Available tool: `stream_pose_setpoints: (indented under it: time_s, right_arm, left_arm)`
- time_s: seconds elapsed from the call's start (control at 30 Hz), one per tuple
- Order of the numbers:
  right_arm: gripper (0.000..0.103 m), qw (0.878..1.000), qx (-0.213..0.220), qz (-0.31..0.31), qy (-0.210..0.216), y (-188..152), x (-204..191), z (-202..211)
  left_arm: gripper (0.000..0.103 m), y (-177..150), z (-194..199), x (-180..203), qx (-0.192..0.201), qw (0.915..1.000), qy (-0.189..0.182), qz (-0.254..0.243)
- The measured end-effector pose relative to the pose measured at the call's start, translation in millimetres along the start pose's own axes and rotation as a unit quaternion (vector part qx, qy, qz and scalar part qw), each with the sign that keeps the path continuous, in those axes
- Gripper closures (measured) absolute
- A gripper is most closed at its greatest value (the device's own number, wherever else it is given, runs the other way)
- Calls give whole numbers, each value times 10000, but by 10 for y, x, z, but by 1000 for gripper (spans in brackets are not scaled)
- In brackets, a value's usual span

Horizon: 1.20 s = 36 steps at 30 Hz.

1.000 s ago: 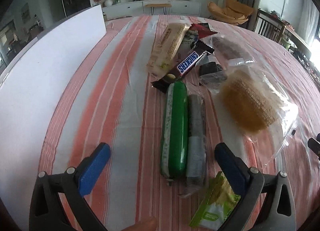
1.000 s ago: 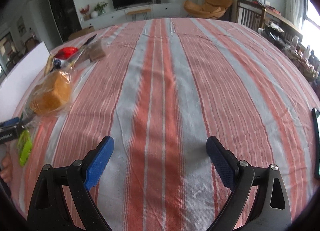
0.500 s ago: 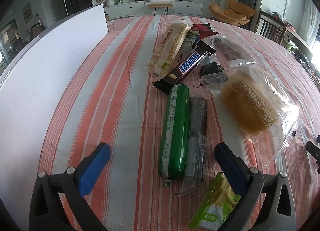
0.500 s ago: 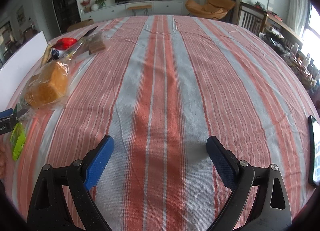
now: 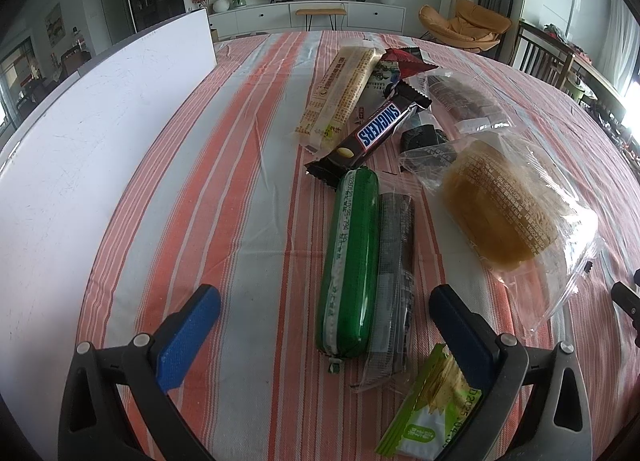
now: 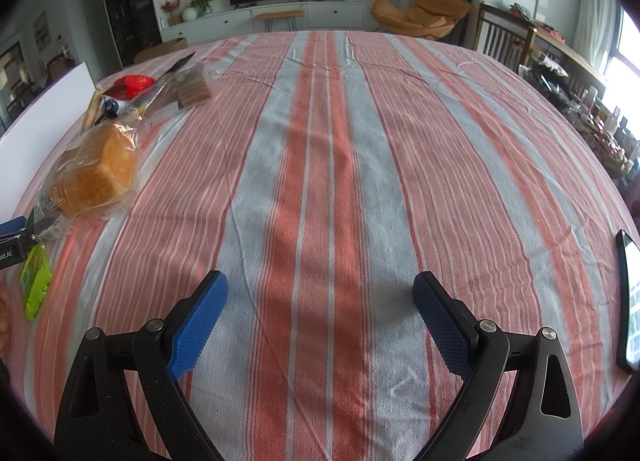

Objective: Organize snacks
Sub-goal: 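Move the left tool toward the green sausage among the snacks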

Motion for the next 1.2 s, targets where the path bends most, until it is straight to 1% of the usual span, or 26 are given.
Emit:
stream_pose_setpoints:
  time_s: [0.2,0.3,0.43,0.5,0.67,0.87,1.2]
  right_arm:
    - [7,9999,-149,-63,-28,-9,-2,0]
    - [7,9990,-413,-171,-74,40,-7,-20]
    - [7,9964,-786,-295,-153,208,2,-116]
    - [7,9959,-832,-318,-165,282,19,-156]
    - [7,9971,-593,-425,-237,380,86,-234]
    - [7,9990,-83,-375,-239,298,89,-213]
    - [7,9990,-81,-377,-233,303,94,-214]
  left_arm:
    - [0,0,-2,0,0,10000,0,1]
    - [0,7,-3,1,-2,10000,-4,-4]
    - [0,9,-2,1,0,10000,-2,-2]
    - [0,7,-3,1,0,10000,-3,-3]
    - [0,8,-2,0,2,10000,-4,-2]
    - [0,9,-2,0,3,10000,-4,-1]
    - [0,10,-3,1,4,10000,-5,-1]
Point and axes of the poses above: each gripper's, at about its wrist camera, not at the fingertips, and z roughly against the way its jaws point, x to its right, y to its top, the point moved 1 cm from there along -z, roughly the way its jaws point, and after that the axes turned 5 degrees about -x, right-handed, at the moved point
